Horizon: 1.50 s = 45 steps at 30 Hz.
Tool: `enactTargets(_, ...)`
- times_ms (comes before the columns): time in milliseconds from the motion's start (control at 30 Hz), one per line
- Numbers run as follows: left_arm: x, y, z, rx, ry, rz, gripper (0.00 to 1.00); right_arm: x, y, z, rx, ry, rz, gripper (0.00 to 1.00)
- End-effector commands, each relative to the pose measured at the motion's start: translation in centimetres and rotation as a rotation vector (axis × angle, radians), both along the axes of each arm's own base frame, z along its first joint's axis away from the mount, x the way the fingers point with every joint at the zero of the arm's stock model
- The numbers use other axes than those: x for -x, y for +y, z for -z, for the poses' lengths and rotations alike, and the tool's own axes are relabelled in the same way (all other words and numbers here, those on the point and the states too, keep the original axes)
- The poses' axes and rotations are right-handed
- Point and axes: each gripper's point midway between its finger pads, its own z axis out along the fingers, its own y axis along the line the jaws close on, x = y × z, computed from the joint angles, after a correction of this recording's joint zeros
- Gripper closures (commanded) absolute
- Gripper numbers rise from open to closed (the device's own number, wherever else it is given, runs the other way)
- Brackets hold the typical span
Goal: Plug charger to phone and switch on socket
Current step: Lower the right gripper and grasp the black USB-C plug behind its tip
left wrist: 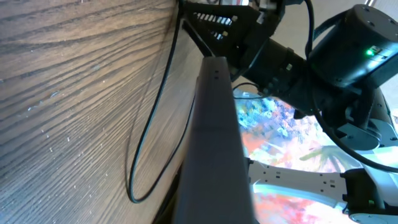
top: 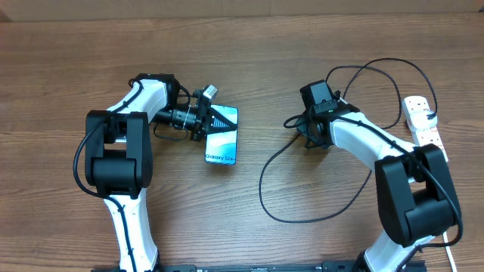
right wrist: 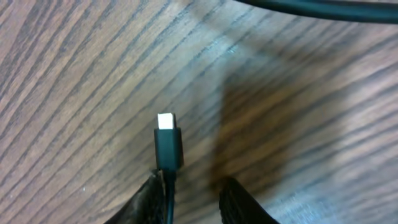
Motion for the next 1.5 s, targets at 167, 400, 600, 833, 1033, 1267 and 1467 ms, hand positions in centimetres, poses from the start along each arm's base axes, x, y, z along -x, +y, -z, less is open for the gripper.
enactTargets(167,0.0,-0.4,-1.5,0.029,-0.017,-0.006,0.96,-0.7,-0.2,0.0,0.014,-0.019,0.018,0.8)
enactTargets(400,-0.1,-0.4,-1.5,0.031,-0.022,-0.006,0.96,-0.7,-0.2,0.0,0.015,-0.019,0.018,0.8)
enactTargets(600,-0.2,-0.4,-1.5,0.026,-0.001,-0.017,0.96,-0.7,0.0,0.0,0.014,-0.021,0.013,0.8)
enactTargets(833,-0.3,-0.4,-1.5,0.024,0.003,-0.019,0.96,-1.1,0.4,-0.2,0.007,-0.041,0.006,0.79)
enactTargets(1033,-0.3,-0.4,-1.4,0.025,0.0,-0.019,0.96,-1.0,0.4,-0.1,0.013,-0.038,-0.004,0.8)
enactTargets(1267,-0.5,-0.5,-1.5,0.028,-0.006,-0.021,0.96,-0.1,0.0,1.5,0.02,-0.027,-0.002,0.86)
enactTargets(1467,-1.0,-0.5,-1.4,0.021,0.029,-0.043,0.96,0.9,-0.7,1.3,0.071,0.03,-0.094,0.96)
